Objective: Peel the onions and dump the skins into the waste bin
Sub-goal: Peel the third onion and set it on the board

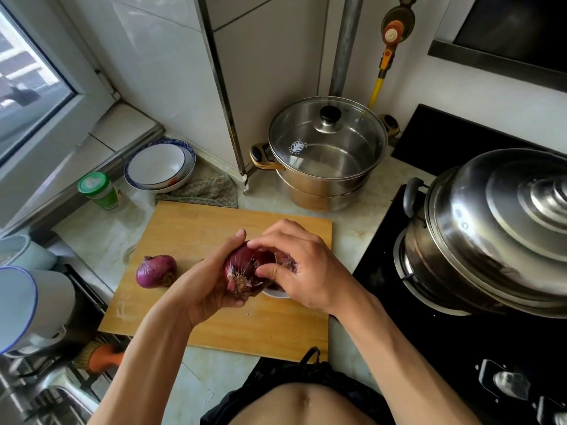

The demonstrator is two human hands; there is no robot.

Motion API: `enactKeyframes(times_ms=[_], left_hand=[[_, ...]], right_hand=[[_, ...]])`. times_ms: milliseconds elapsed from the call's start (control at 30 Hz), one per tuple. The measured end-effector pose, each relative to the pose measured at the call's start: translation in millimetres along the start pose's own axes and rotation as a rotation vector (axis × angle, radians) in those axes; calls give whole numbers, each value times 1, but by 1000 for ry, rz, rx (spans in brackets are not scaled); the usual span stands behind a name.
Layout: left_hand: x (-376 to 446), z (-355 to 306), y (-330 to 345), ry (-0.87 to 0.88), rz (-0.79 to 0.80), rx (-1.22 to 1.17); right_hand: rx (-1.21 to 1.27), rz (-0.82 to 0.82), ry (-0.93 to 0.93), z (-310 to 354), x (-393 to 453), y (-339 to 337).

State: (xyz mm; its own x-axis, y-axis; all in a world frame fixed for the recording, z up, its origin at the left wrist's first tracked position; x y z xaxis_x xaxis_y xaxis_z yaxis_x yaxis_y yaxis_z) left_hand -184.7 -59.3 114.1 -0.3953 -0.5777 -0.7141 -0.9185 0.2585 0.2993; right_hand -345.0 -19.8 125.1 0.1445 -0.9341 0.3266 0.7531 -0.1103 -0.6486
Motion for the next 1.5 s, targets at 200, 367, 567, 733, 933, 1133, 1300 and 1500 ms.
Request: enactKeyframes(times_ms=[200, 367, 567, 733, 933, 1133, 1300, 1500], left_hand=[[4, 1, 0, 5, -17, -17], [5, -2, 4, 18, -23, 9], [10, -4, 6, 11, -12, 45], [14, -3, 5, 24, -23, 58], [18, 1, 4, 28, -39, 33], [21, 5, 2, 58, -118, -98], [23, 8, 2, 142, -168, -272], [21, 4, -4, 263, -75, -442]], right_hand=[[1, -21, 34, 0, -5, 4], [9, -20, 49, -3, -4, -3], [16, 30, 33, -4, 0, -8], [-18, 39, 48, -6, 0, -9], [-4, -4, 68, -9, -6, -8], [29, -48, 105, -14, -12, -10], [32, -70, 139, -15, -17, -13], [-73, -110, 289, -33, -24, -10]])
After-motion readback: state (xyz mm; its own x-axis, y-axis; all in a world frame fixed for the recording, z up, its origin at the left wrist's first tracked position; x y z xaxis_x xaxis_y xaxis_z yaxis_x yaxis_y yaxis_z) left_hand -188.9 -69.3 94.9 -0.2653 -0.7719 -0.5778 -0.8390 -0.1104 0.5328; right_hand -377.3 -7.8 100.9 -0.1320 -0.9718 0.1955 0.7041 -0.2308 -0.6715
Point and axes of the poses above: each hand's wrist, its own x-axis towards the middle knuckle, its own y-axis out of the palm, z = x × y, the point moved 3 cm from there along x, towards the middle knuckle, and after that the axes turned 12 degrees about -x, right-handed, at the moved point
